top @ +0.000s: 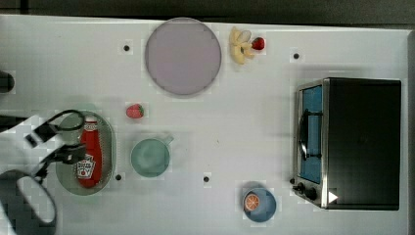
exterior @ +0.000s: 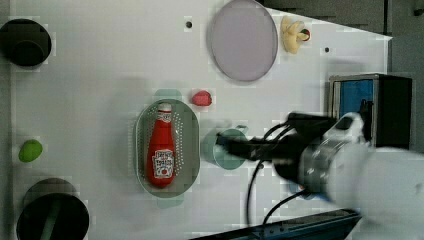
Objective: Pick ketchup from strainer and place it on the table
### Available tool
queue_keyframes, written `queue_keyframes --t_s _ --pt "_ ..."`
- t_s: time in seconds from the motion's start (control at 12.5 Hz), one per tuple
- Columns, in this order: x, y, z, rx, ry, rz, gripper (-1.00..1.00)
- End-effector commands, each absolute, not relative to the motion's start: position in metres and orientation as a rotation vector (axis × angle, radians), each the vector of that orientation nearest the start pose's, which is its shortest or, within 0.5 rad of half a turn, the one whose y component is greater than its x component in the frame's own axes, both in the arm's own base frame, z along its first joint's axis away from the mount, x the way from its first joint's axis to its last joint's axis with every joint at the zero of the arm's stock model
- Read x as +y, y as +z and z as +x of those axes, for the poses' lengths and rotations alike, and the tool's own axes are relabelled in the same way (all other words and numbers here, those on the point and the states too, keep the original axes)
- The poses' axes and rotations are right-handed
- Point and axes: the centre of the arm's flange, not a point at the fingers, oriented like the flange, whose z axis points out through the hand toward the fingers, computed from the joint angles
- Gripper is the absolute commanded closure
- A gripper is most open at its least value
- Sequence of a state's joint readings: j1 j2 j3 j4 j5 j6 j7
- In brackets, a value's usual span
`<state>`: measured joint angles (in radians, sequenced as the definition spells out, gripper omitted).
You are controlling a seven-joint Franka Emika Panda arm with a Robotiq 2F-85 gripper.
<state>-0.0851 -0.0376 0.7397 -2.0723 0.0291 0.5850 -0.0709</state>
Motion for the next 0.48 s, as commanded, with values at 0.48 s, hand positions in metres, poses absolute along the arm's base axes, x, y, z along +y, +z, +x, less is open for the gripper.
queue_keyframes --t_s 0.48 --pt "0.366 0.336 0.42 0.04 0.042 -3.071 -1.0"
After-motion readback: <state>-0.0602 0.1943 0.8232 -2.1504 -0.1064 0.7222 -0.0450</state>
